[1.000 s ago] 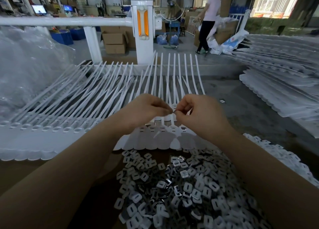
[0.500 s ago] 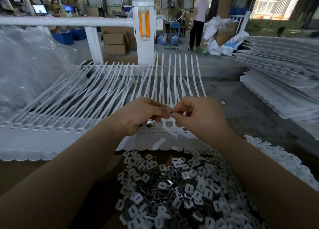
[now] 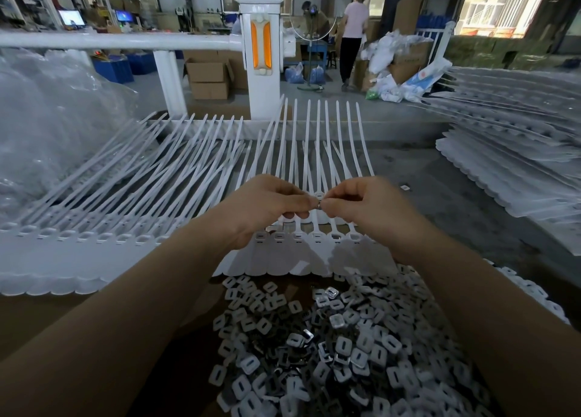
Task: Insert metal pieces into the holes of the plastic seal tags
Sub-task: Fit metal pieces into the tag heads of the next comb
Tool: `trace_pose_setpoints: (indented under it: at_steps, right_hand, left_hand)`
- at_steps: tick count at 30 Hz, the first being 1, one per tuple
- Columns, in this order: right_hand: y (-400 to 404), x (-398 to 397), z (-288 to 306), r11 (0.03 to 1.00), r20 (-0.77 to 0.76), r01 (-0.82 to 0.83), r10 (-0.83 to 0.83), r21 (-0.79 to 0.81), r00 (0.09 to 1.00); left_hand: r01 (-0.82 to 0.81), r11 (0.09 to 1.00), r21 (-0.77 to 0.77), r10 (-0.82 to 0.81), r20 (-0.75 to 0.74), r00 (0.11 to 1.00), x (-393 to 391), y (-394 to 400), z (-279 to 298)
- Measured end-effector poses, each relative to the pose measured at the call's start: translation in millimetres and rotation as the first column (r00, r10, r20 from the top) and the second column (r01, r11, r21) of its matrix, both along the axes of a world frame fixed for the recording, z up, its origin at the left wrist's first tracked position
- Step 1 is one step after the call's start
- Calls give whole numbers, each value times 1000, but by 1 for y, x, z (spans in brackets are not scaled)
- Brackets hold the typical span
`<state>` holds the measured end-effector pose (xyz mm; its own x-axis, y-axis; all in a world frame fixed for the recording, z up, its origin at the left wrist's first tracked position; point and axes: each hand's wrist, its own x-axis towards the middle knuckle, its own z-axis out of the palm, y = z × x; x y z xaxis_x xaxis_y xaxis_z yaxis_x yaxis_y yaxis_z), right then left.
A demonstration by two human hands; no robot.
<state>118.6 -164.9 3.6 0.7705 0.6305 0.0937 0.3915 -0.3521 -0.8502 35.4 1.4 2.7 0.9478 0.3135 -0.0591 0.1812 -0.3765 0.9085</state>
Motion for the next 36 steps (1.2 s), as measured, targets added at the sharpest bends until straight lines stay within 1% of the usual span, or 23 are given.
trace_pose_setpoints:
  at_steps: [4,6,7,8,9,10,11,14,17,24,28,33,36]
  right_hand:
    - [-2,2,3,999,-84,1,-5,-52,996]
    - [-6,7,7,994,-131,26,-41,-107,991]
    - [-9,9,9,988,-146,47,-69,-149,987]
    - [-12,11,11,980,-163,64,-95,-188,982]
    - [-14,13,12,971,-171,70,-111,-230,979]
    - [-16,15,12,958,-163,68,-117,-278,980]
    - [-17,17,13,943,-150,66,-121,-327,981]
    - [-19,19,13,904,-156,64,-142,-423,978]
    - [-21,22,12,880,-175,47,-146,-473,974]
    - [-17,23,7,865,-153,58,-153,-498,976]
    - [-16,25,3,874,-173,72,-175,-481,969]
    - [-13,25,2,848,-71,116,-177,-517,982]
    - [-13,25,1,839,-55,107,-161,-533,985]
  left_hand:
    - [58,996,70,-62,44,997,0,-5,-2]
    - [123,981,152,-132,51,990,1,-10,-5]
    - [162,954,253,-177,38,984,2,-12,-8]
    - [202,900,386,-221,5,975,3,-13,-13]
    - [235,827,511,-251,-38,967,3,-14,-18]
    - [258,763,593,-265,-77,961,2,-13,-21]
    - [270,731,627,-266,-103,958,1,-11,-22]
    - [292,745,600,-263,-138,955,0,-1,-22]
    - [306,746,591,-280,-138,950,3,5,-24]
    - [288,764,578,-274,-114,955,4,7,-30]
    - [285,764,579,-276,-105,955,4,7,-31]
    - [285,769,572,-280,-100,955,4,8,-32]
    - [281,771,572,-277,-96,956,4,7,-32]
